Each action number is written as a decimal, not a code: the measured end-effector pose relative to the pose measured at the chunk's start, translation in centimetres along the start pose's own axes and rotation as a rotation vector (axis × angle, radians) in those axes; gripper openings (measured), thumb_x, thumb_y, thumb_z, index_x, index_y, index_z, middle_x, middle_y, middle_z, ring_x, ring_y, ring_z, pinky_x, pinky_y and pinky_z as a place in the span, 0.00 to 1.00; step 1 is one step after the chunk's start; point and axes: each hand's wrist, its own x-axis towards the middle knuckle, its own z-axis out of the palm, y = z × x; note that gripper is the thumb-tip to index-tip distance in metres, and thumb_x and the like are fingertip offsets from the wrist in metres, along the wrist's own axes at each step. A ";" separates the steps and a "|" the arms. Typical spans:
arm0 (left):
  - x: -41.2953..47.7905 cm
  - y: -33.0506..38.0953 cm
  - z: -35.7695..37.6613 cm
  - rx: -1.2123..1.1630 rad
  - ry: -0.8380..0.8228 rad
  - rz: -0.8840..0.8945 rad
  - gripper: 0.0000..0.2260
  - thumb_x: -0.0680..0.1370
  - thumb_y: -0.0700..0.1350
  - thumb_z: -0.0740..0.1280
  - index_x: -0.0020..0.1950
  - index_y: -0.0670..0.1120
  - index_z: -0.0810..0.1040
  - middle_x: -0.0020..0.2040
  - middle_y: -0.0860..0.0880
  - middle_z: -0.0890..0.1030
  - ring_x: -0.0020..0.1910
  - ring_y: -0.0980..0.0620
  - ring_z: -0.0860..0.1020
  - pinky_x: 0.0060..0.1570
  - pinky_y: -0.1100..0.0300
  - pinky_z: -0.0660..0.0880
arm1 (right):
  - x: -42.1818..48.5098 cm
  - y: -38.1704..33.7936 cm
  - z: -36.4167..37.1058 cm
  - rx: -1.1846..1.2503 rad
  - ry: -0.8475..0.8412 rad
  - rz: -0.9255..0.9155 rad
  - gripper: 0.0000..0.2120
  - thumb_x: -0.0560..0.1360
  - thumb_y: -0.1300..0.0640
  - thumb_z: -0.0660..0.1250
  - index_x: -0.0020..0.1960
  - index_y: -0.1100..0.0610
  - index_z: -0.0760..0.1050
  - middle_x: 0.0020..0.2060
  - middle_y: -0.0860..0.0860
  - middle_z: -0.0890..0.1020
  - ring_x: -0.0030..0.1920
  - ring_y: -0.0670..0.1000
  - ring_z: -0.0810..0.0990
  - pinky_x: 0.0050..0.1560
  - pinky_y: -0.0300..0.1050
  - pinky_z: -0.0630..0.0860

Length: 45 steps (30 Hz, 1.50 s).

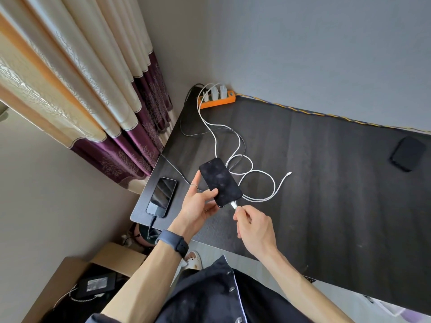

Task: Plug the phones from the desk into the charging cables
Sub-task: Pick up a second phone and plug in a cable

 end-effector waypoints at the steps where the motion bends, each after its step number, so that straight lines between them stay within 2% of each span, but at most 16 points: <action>1: 0.0 0.0 0.1 0.003 0.007 0.011 0.35 0.78 0.34 0.65 0.76 0.65 0.62 0.48 0.45 0.82 0.36 0.47 0.82 0.42 0.55 0.76 | -0.1 0.1 0.2 0.004 0.001 0.002 0.15 0.80 0.52 0.58 0.36 0.51 0.75 0.29 0.56 0.81 0.31 0.57 0.80 0.41 0.54 0.78; 3: -0.1 -0.1 0.1 -0.023 0.028 0.026 0.35 0.78 0.33 0.63 0.76 0.65 0.62 0.45 0.45 0.81 0.37 0.46 0.81 0.42 0.55 0.78 | -0.3 0.2 0.5 0.012 -0.010 -0.004 0.14 0.81 0.52 0.58 0.38 0.50 0.75 0.30 0.56 0.80 0.32 0.57 0.79 0.41 0.55 0.78; 5: 0.0 -0.5 -0.1 -0.047 0.043 0.034 0.35 0.77 0.32 0.63 0.74 0.66 0.64 0.48 0.43 0.79 0.41 0.44 0.81 0.41 0.53 0.81 | -0.5 0.4 0.8 0.009 -0.033 -0.016 0.13 0.81 0.52 0.58 0.39 0.50 0.74 0.31 0.55 0.80 0.32 0.56 0.78 0.41 0.55 0.77; 7: 0.2 -1.0 -0.4 -0.033 0.048 0.038 0.35 0.77 0.33 0.63 0.74 0.67 0.64 0.48 0.41 0.77 0.47 0.41 0.78 0.50 0.48 0.82 | -0.8 0.5 1.0 0.006 -0.046 -0.029 0.12 0.82 0.52 0.58 0.41 0.52 0.74 0.30 0.55 0.78 0.31 0.55 0.76 0.39 0.56 0.75; 9: 0.0 -1.3 -0.3 -0.014 0.068 0.060 0.36 0.77 0.33 0.63 0.75 0.67 0.63 0.41 0.42 0.72 0.48 0.40 0.75 0.57 0.45 0.78 | -0.9 0.6 1.2 -0.012 -0.045 -0.037 0.12 0.82 0.53 0.57 0.43 0.54 0.73 0.29 0.53 0.76 0.29 0.50 0.72 0.38 0.53 0.72; 13: -0.4 -1.4 0.4 -0.003 0.112 0.112 0.34 0.78 0.33 0.62 0.72 0.69 0.64 0.42 0.42 0.69 0.48 0.42 0.76 0.49 0.53 0.76 | -0.9 0.4 1.3 -0.033 -0.042 -0.049 0.12 0.83 0.54 0.57 0.44 0.57 0.72 0.30 0.51 0.77 0.30 0.48 0.71 0.35 0.47 0.68; 15: -0.4 -1.4 0.7 0.015 0.128 0.098 0.34 0.79 0.34 0.62 0.73 0.69 0.63 0.37 0.44 0.69 0.43 0.47 0.74 0.45 0.57 0.72 | -0.8 0.4 1.4 -0.025 -0.030 -0.053 0.12 0.83 0.54 0.57 0.44 0.57 0.72 0.32 0.52 0.79 0.32 0.50 0.73 0.36 0.47 0.68; 18: -0.6 -1.6 1.1 0.028 0.153 0.084 0.32 0.80 0.35 0.61 0.73 0.68 0.62 0.33 0.51 0.71 0.38 0.53 0.71 0.40 0.59 0.67 | -0.7 0.6 1.6 -0.017 -0.021 -0.049 0.12 0.83 0.54 0.57 0.43 0.57 0.71 0.28 0.49 0.75 0.29 0.48 0.70 0.35 0.48 0.67; 22: -0.8 -1.6 0.3 -0.007 0.138 0.059 0.31 0.80 0.34 0.60 0.74 0.66 0.64 0.33 0.51 0.74 0.44 0.46 0.72 0.44 0.58 0.70 | -0.4 0.8 1.6 -0.030 -0.121 -0.057 0.12 0.83 0.53 0.58 0.43 0.55 0.72 0.29 0.49 0.77 0.29 0.48 0.72 0.35 0.48 0.70; 26: -0.9 -1.5 -1.0 0.056 0.116 0.050 0.32 0.80 0.30 0.58 0.73 0.64 0.65 0.29 0.52 0.76 0.39 0.50 0.75 0.47 0.56 0.75 | 0.6 1.6 1.0 -0.056 -0.322 0.005 0.10 0.77 0.42 0.64 0.47 0.48 0.75 0.40 0.45 0.86 0.40 0.43 0.83 0.47 0.44 0.78; 29: -1.2 -1.8 -2.2 0.125 0.041 0.028 0.31 0.79 0.30 0.58 0.72 0.64 0.68 0.32 0.52 0.79 0.43 0.49 0.78 0.53 0.51 0.75 | 1.1 2.3 1.0 0.029 -0.312 0.023 0.12 0.74 0.38 0.66 0.50 0.44 0.75 0.44 0.45 0.87 0.44 0.45 0.85 0.53 0.47 0.80; 33: -1.3 -1.8 -2.8 0.269 0.010 0.011 0.31 0.79 0.33 0.61 0.74 0.63 0.66 0.41 0.48 0.84 0.43 0.50 0.82 0.50 0.54 0.77 | 1.3 1.8 2.0 -0.046 -0.235 -0.047 0.10 0.78 0.47 0.65 0.45 0.54 0.75 0.38 0.48 0.86 0.39 0.50 0.84 0.47 0.53 0.80; 35: -1.0 -1.6 -2.7 0.314 0.033 0.021 0.30 0.77 0.36 0.68 0.75 0.57 0.64 0.48 0.46 0.86 0.48 0.48 0.84 0.53 0.53 0.79 | 1.1 1.4 2.6 -0.086 -0.233 -0.076 0.08 0.79 0.49 0.65 0.45 0.53 0.74 0.35 0.46 0.84 0.38 0.48 0.83 0.45 0.51 0.79; 39: -0.1 -1.7 -2.9 0.425 0.055 0.000 0.43 0.71 0.44 0.78 0.79 0.50 0.56 0.51 0.45 0.86 0.49 0.48 0.85 0.52 0.53 0.81 | 1.2 1.0 3.5 -0.090 -0.263 -0.112 0.04 0.79 0.50 0.66 0.47 0.49 0.76 0.33 0.42 0.82 0.38 0.44 0.82 0.43 0.43 0.77; 43: 0.6 -2.2 -3.9 0.588 0.151 -0.056 0.47 0.64 0.56 0.78 0.78 0.53 0.58 0.51 0.48 0.85 0.50 0.49 0.85 0.55 0.49 0.81 | 1.6 1.7 3.5 -0.065 -0.334 -0.099 0.08 0.78 0.47 0.67 0.56 0.45 0.80 0.39 0.40 0.83 0.36 0.38 0.81 0.42 0.33 0.74; 45: 0.8 -2.9 -4.5 0.645 0.231 -0.073 0.46 0.62 0.60 0.74 0.77 0.54 0.60 0.53 0.49 0.85 0.51 0.49 0.84 0.56 0.48 0.80 | 1.6 2.7 3.8 -0.068 -0.329 -0.065 0.13 0.78 0.44 0.65 0.61 0.45 0.78 0.47 0.40 0.84 0.43 0.39 0.82 0.47 0.34 0.76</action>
